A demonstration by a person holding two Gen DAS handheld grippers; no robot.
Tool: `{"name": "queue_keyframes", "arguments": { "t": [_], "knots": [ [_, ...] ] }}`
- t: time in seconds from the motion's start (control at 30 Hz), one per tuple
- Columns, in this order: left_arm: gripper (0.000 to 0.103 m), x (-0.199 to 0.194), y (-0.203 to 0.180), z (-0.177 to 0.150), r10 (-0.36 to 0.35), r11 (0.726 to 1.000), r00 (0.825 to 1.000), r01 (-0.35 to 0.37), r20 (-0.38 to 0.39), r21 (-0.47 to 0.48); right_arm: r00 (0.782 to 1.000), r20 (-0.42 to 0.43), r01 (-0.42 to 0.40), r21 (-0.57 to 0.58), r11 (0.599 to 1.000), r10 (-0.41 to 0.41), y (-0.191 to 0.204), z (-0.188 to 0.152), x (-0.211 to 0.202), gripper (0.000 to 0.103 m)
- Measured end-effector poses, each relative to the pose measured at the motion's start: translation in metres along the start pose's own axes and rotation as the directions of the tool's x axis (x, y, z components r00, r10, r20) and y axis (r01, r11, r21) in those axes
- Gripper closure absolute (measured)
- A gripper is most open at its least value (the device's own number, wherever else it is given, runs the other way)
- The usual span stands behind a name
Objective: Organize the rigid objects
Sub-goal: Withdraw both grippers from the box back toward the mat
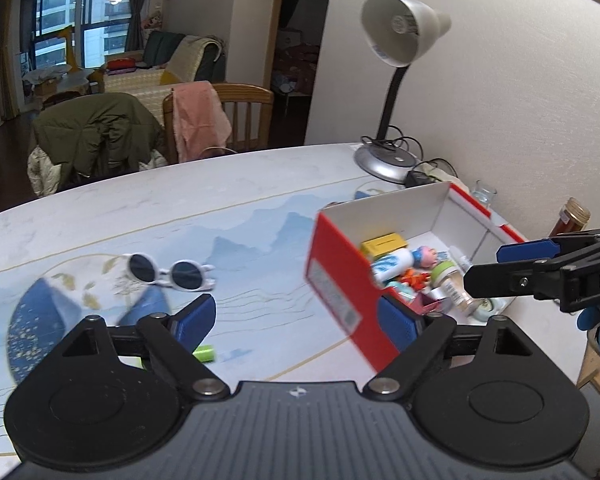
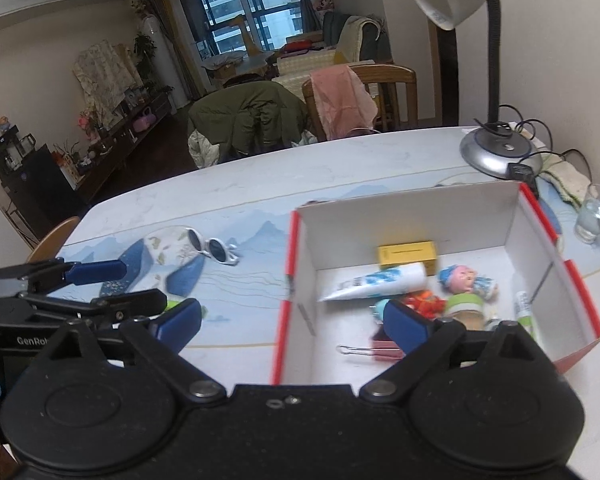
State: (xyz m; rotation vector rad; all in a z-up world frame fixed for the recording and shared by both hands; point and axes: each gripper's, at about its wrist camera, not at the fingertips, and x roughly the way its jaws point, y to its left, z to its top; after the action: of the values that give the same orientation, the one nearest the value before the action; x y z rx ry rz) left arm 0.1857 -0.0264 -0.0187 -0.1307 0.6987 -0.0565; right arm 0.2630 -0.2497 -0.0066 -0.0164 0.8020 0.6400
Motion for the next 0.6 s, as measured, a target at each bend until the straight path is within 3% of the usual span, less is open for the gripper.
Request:
{"name": "queue_keyframes", "arguments": {
  "t": [0.1,0.6],
  "knots": [
    [0.000,-0.003,0.018,-0.007,0.022,1.000,1.000,-0.022,-0.002,-0.009,1.000,-0.012,-0.004,-0.004,1.000,0.004,0.016,-0.001,0.009,0.005],
    [0.000,0.020,0.096,-0.046,0.036,0.991,0.999,-0.041,-0.039,-0.130,0.996,-0.085,-0.008,-0.100,0.995,-0.001,0.079,0.010,0.070,0.005]
  ]
}}
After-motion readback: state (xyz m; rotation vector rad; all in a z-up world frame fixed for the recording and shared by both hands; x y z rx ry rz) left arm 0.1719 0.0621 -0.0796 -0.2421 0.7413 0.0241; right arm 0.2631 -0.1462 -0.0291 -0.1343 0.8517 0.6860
